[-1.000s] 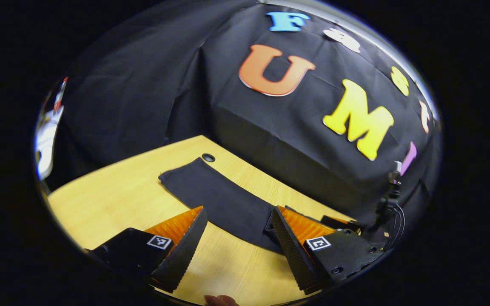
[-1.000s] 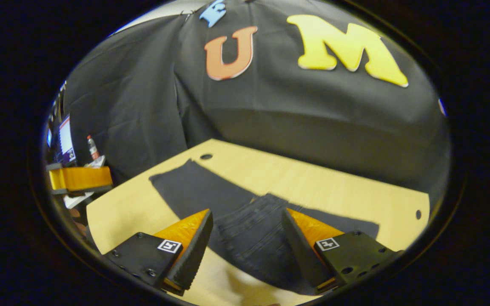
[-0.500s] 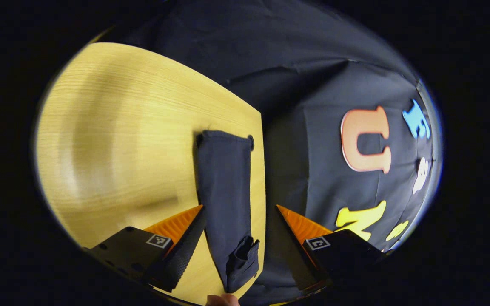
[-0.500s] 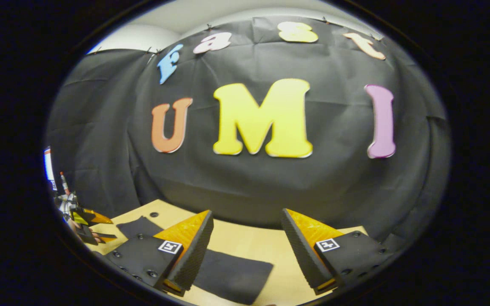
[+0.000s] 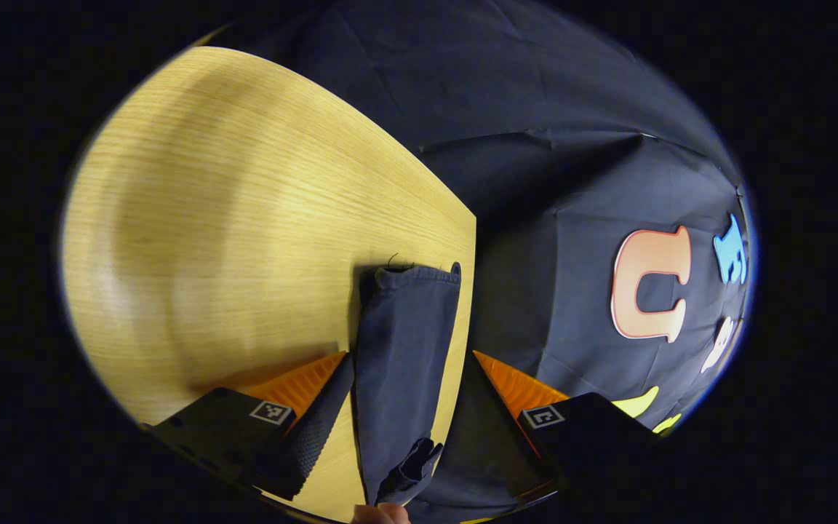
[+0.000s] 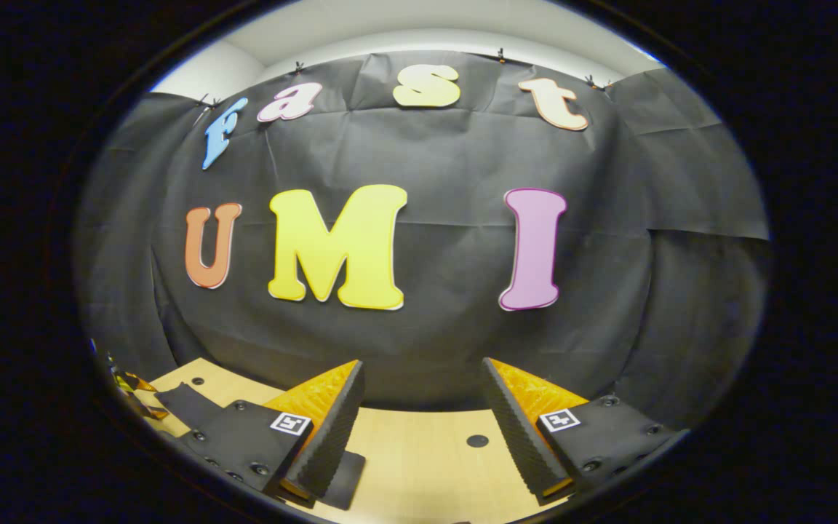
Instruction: Grasp the waist and the cuffs of the jeans and fold them to make the two legs overlap; first hold the waist and fold one-third of the jeans toward the cuffs, then hold the cuffs and fold the remaining one-third in the same direction to finish folding.
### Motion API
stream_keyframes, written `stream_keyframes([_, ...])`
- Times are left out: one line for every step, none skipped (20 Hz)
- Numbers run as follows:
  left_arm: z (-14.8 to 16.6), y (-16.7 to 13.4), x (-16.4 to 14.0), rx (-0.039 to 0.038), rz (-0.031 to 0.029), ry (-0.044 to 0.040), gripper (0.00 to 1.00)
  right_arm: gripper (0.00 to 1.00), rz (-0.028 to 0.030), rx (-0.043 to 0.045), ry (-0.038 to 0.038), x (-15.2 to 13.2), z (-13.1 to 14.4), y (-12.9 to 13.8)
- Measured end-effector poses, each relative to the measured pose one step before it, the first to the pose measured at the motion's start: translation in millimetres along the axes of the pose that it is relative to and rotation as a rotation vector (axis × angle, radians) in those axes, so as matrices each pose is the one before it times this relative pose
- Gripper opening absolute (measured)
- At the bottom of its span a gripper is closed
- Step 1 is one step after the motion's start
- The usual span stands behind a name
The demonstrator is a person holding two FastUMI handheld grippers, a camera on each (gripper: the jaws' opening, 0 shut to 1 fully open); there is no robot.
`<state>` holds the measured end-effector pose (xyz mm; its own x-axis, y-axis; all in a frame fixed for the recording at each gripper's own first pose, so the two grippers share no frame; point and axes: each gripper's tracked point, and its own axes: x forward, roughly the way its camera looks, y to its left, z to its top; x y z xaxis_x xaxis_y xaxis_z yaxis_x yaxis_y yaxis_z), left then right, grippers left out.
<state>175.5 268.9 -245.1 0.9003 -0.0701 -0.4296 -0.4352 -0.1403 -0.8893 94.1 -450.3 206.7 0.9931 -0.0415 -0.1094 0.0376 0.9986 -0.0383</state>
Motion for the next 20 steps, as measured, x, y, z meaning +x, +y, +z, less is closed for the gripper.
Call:
stream_keyframes([1.36,3.59,4.86,0.01731,0.01644,-0.00382,0.99,0.98,-0.01598,0.00799,0.00770,-2.51,-0.12,-6.77])
stream_keyframes([0.97,-2.64,0.67,0.01829,-0.00304,-0.00185,0.99,1.00,-0.01321,0.00596,0.00633,-0.50,-1.83,-6.87])
stream_keyframes([1.08,-1.37,4.03,0.02108,0.00243,-0.00388,0.99,1.00,-0.01523,0.00061,0.00613,-0.86,-0.68,-5.30])
stream_keyframes([0.16,-0.36,4.95,0.02340,0.00498,-0.00170,0.99,0.98,-0.00823,-0.00003,0.00464,-0.19,-2.46,-2.81])
stream_keyframes([-0.78,-2.17,4.04,0.02076,0.00495,0.00333,1.00,0.98,0.00062,0.00183,0.00565,-0.61,-1.18,0.75])
stream_keyframes([-0.73,-2.19,3.73,0.01773,0.00453,0.00370,0.99,0.98,0.00069,-0.00134,0.00616,0.13,-2.26,0.11])
stream_keyframes([-1.65,-2.60,4.64,0.01157,0.00185,0.00399,0.99,0.98,-0.00062,-0.00561,0.00588,-0.25,-2.01,0.18])
stream_keyframes([0.73,-3.31,5.17,0.00396,-0.00158,0.00355,0.99,0.98,0.00020,-0.00484,0.00754,-0.70,-0.93,-1.33])
stream_keyframes([1.67,-3.24,4.53,-0.00380,-0.00493,0.00208,0.99,0.98,0.00091,-0.00375,0.00520,-0.05,0.36,-0.23])
stream_keyframes([1.14,-3.46,4.52,-0.01249,-0.00525,-0.00020,0.99,0.93,-0.00049,-0.00190,0.00523,-0.05,-0.66,-0.15])
stream_keyframes([0.98,-2.15,4.24,-0.01347,-0.00551,-0.00451,0.99,0.97,0.00024,0.00060,-0.00017,-0.70,0.93,0.46])
stream_keyframes([1.52,-1.39,3.95,-0.00534,-0.00700,-0.00730,0.99,0.97,-0.00214,0.00182,-0.00075,0.34,-0.74,-0.80])
stream_keyframes([0.71,-1.77,3.74,0.00015,-0.00659,-0.00857,0.99,0.97,-0.00040,-0.00050,-0.00015,-0.44,-0.09,0.24])
stream_keyframes([-0.31,-2.08,3.45,0.00074,-0.00561,-0.00363,0.99,0.97,-0.00568,-0.00309,0.00141,-0.58,-0.31,-1.44])
stream_keyframes([1.12,-2.15,1.72,0.00752,-0.00816,-0.00902,0.99,0.97,-0.00079,-0.00279,0.00323,-0.75,-0.07,0.25])
stream_keyframes([0.55,-0.52,2.70,0.01267,-0.00700,-0.00457,0.98,0.92,-0.00081,-0.00211,0.00593,0.17,-1.15,-0.31])
stream_keyframes([0.11,-0.06,1.64,0.01274,-0.00601,-0.00283,0.97,0.92,0.00094,-0.00187,0.00625,-0.72,-0.61,0.34])
stream_keyframes([-0.24,3.58,2.92,0.01248,0.01204,0.00088,1.00,0.92,0.00197,-0.00069,0.00656,0.52,-0.99,-0.42])
stream_keyframes([-1.92,6.24,2.53,0.00610,0.01895,0.01252,0.98,0.97,0.00230,-0.00233,0.00420,-0.85,-0.15,0.15])
stream_keyframes([-0.63,3.79,0.42,-0.00456,0.00888,0.01169,0.96,0.97,0.00193,-0.00409,0.00228,0.42,-0.10,-0.43])
